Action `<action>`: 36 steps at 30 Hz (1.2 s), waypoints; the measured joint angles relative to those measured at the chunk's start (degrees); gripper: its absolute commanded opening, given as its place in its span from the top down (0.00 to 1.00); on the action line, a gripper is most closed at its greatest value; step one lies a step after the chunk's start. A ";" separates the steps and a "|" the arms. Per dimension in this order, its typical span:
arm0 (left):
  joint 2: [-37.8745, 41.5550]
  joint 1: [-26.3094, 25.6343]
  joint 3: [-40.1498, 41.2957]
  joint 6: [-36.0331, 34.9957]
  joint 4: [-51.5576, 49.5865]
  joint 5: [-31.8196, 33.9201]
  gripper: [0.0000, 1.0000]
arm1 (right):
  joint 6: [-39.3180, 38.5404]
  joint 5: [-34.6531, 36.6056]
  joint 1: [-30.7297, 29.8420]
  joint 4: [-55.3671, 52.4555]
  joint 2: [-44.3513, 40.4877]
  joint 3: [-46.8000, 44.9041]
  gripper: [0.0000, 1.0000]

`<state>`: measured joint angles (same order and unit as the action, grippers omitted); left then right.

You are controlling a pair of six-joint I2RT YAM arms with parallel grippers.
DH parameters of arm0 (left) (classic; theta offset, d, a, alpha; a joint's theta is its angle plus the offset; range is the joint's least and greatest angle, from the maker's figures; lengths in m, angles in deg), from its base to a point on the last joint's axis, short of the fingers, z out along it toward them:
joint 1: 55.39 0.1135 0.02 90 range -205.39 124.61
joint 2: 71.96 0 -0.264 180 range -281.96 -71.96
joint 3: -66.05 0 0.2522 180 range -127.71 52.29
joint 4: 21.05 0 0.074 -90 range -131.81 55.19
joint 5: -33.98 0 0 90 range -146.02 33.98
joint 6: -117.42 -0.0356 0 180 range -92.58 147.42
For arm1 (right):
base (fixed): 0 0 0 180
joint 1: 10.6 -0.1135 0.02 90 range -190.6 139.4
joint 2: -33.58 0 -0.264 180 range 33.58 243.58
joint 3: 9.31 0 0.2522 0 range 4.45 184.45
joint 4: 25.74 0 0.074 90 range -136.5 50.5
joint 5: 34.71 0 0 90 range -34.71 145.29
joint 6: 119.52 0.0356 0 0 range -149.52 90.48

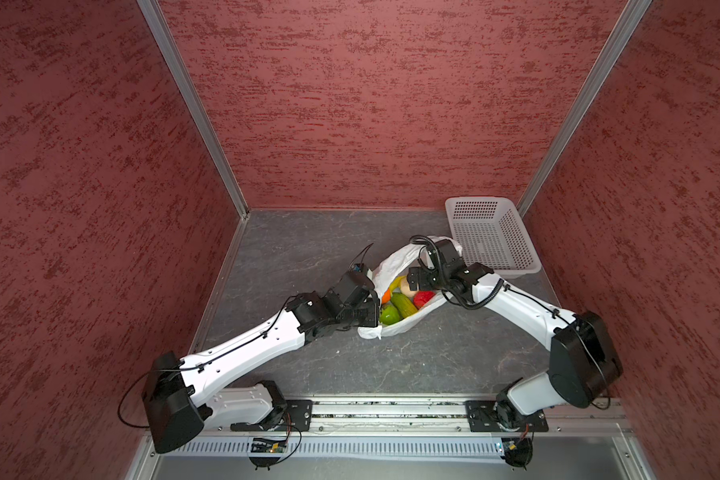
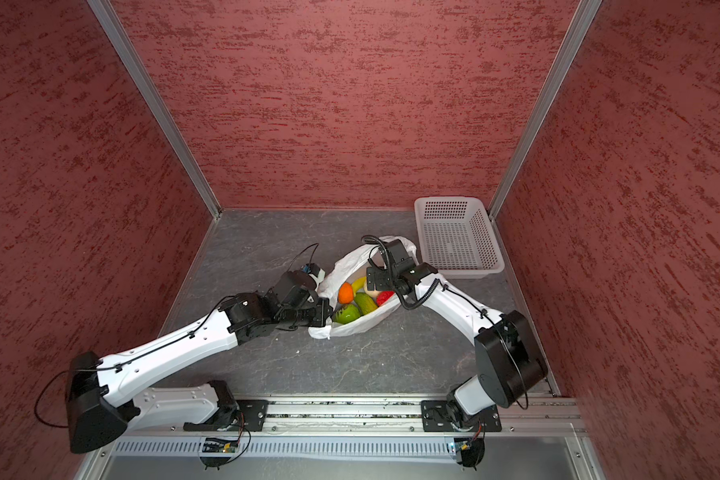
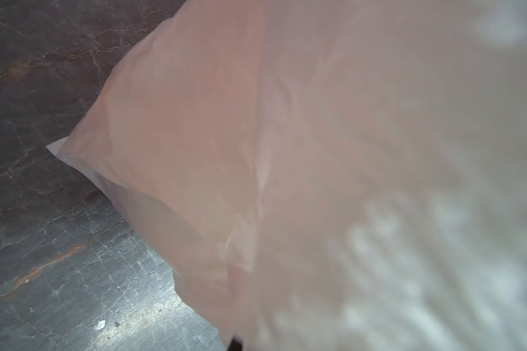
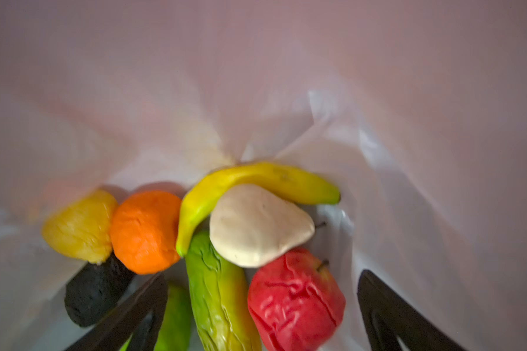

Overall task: Untie the knot of the plastic bag and take out the fruit
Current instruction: Untie the plastic bag at the center of the table.

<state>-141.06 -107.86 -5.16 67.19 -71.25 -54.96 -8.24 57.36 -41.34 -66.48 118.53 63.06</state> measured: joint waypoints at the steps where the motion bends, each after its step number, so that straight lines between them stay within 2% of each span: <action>1: -0.09 -0.20 0.00 0.44 0.04 0.20 1.00 | 0.20 -0.42 -0.55 -0.31 -1.22 -1.70 0.02; 8: -1.11 -0.37 0.00 3.37 1.79 0.50 1.00 | 2.62 -2.62 -6.43 -2.01 -9.60 -9.44 0.02; 19: -1.95 -0.83 2.62 9.55 0.44 0.94 1.00 | 8.44 -2.86 -9.88 -2.01 -11.74 -21.51 0.02; 23: -4.17 -2.05 4.52 10.82 -0.76 0.94 1.00 | 8.74 -2.86 -10.38 -1.46 -10.29 -21.51 0.02; 29: -9.09 -4.55 2.40 10.58 -2.38 2.29 1.00 | 8.76 -3.23 -10.73 -0.26 -8.98 -18.34 0.01; 36: -7.58 -5.92 1.70 10.56 -2.47 5.53 1.00 | 10.29 -4.48 -10.75 4.11 -9.57 -15.58 0.01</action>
<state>-148.65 -113.78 -3.46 77.75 -73.72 -49.43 2.05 52.88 -52.10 -62.37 108.96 47.47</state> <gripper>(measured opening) 0.050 0.985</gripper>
